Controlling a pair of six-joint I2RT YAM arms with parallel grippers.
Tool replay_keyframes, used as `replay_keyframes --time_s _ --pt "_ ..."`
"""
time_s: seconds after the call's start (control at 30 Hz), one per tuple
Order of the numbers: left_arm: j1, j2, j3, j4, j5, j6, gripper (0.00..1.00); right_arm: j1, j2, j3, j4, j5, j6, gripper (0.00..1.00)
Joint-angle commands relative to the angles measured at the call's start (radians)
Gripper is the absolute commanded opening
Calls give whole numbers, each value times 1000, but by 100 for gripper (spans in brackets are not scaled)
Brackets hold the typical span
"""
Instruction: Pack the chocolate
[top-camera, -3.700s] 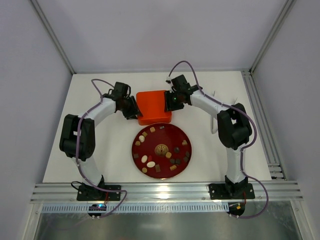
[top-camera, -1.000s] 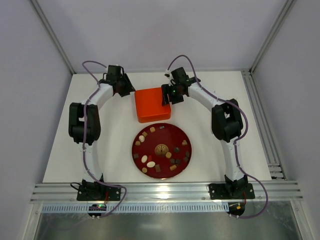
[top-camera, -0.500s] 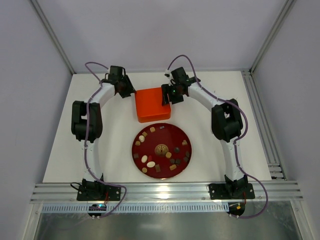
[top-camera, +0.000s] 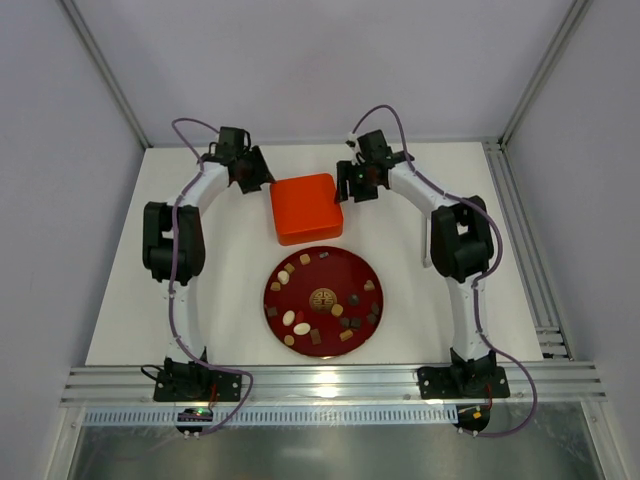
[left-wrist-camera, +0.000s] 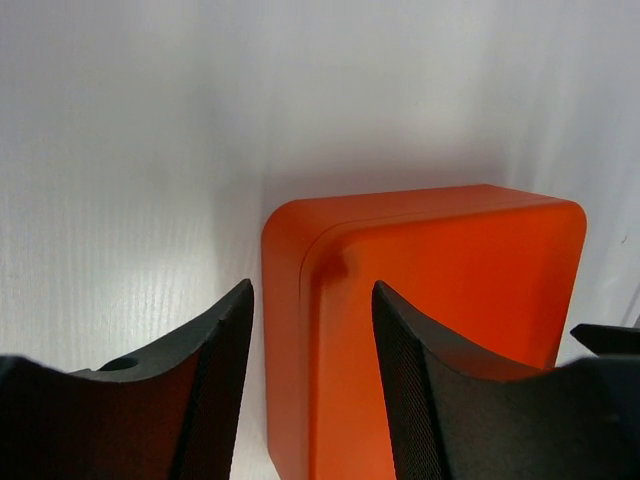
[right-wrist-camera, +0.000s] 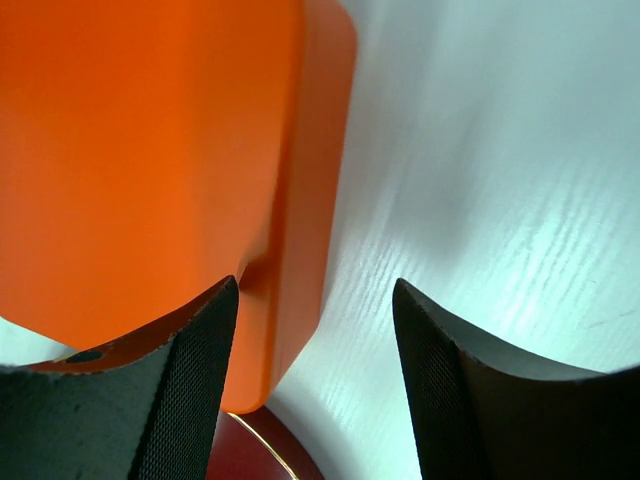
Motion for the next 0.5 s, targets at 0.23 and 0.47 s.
replay_keyframes --time_s 0.23,0.47 --pt "-5 -235 -20 13 59 27 54 -47 -333 -181 219 56 100 66" --pt "-19 -479 -236 2 59 54 55 -45 -591 -391 300 97 150 70"
